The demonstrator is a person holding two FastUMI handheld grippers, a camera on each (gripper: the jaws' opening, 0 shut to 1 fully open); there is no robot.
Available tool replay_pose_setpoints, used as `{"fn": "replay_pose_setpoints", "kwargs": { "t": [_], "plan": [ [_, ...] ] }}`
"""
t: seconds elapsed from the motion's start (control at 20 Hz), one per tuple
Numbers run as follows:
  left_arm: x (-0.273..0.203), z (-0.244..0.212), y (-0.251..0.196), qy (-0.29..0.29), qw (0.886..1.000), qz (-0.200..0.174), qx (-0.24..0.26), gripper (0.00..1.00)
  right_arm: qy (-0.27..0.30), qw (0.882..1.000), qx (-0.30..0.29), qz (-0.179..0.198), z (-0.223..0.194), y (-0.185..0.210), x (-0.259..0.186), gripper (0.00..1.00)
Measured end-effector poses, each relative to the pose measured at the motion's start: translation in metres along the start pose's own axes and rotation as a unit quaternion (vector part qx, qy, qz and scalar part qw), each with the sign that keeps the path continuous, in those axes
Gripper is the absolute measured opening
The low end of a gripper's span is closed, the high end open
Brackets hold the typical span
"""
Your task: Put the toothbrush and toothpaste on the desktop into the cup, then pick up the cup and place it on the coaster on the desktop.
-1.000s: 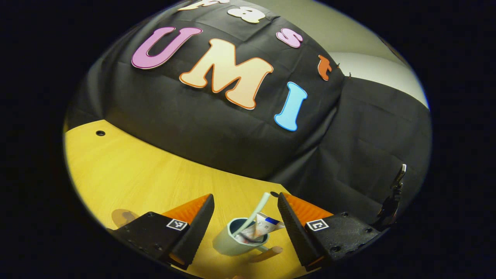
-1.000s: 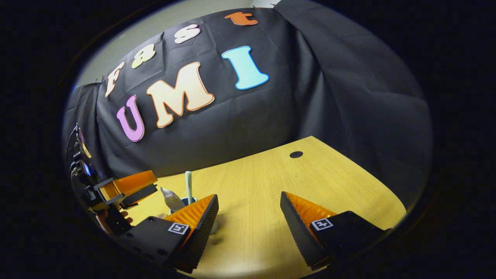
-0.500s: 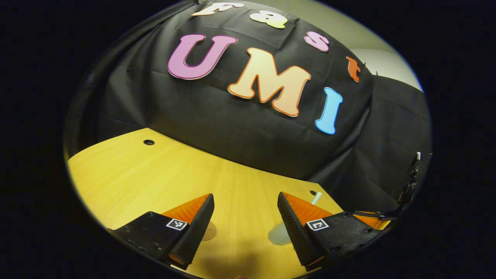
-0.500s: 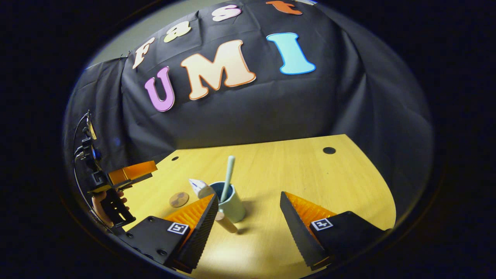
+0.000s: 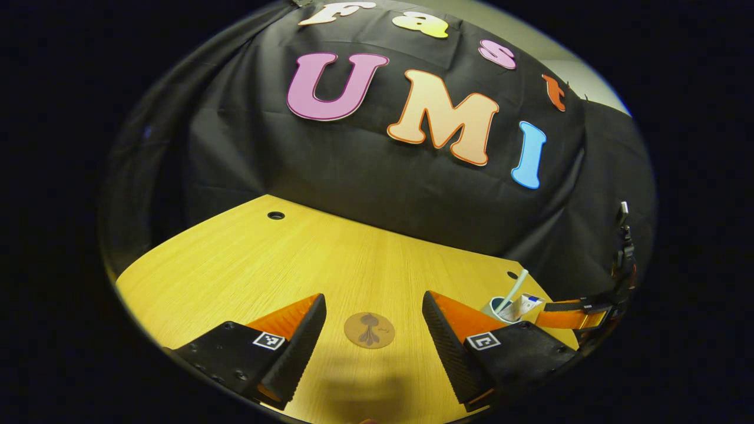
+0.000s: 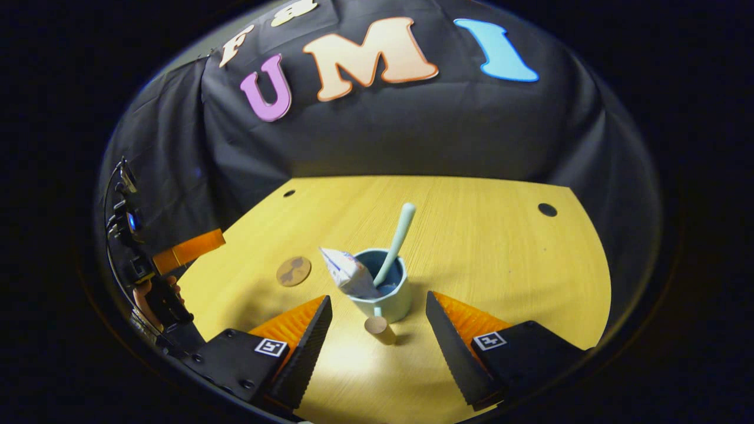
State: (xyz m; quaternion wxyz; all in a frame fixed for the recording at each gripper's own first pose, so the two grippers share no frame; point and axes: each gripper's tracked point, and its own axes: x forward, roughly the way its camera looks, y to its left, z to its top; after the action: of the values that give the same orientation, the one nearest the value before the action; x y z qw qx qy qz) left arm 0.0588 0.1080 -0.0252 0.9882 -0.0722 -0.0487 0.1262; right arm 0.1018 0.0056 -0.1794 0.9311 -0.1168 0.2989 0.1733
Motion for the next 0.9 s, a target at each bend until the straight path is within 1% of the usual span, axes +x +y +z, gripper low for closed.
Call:
{"fn": "replay_pose_setpoints", "kwargs": {
  "t": [0.15, 0.3, 0.35, 0.4, 0.45, 0.55, 0.65, 0.7, 0.8, 0.85, 0.9],
  "plan": [
    [-0.009, -0.009, 0.008, 0.01, 1.0, -0.001, -0.003, 0.95, 0.06, 0.998, -0.019, -0.002, -0.018, 0.003, 0.013, 0.98],
    [-0.018, -0.019, 0.021, 0.024, 1.0, 0.007, 0.0, 0.95, 0.102, 0.994, -0.029, -0.014, -0.026, -0.001, 0.024, 0.99],
    [-0.02, -0.023, 0.027, 0.028, 1.0, 0.01, 0.002, 0.95, 0.115, 0.993, -0.032, -0.017, -0.027, -0.002, 0.028, 0.94],
    [-0.021, -0.027, 0.033, 0.034, 0.999, 0.014, 0.004, 0.95, 0.128, 0.991, -0.034, -0.02, -0.03, -0.003, 0.032, 0.94],
    [-0.022, -0.029, 0.041, 0.039, 0.999, 0.019, 0.006, 0.95, 0.141, 0.989, -0.037, -0.022, -0.032, -0.003, 0.035, 0.99],
    [-0.024, -0.031, 0.056, 0.046, 0.998, 0.03, 0.014, 0.95, 0.169, 0.984, -0.044, -0.027, -0.035, -0.006, 0.042, 0.99],
    [-0.029, -0.03, 0.072, 0.048, 0.998, 0.039, 0.025, 0.95, 0.201, 0.978, -0.046, -0.027, -0.048, -0.003, 0.04, 0.98],
    [-0.03, -0.029, 0.078, 0.049, 0.998, 0.041, 0.029, 0.95, 0.212, 0.976, -0.046, -0.024, -0.05, 0.0, 0.043, 0.98],
    [-0.032, -0.03, 0.09, 0.056, 0.997, 0.045, 0.033, 0.96, 0.229, 0.971, -0.053, -0.03, -0.053, -0.002, 0.05, 0.98],
    [-0.031, -0.031, 0.095, 0.059, 0.997, 0.046, 0.033, 0.95, 0.234, 0.97, -0.059, -0.036, -0.054, -0.005, 0.053, 0.92],
    [-0.03, -0.032, 0.096, 0.061, 0.996, 0.047, 0.033, 0.96, 0.241, 0.967, -0.067, -0.045, -0.057, -0.008, 0.056, 0.93]
  ]
}}
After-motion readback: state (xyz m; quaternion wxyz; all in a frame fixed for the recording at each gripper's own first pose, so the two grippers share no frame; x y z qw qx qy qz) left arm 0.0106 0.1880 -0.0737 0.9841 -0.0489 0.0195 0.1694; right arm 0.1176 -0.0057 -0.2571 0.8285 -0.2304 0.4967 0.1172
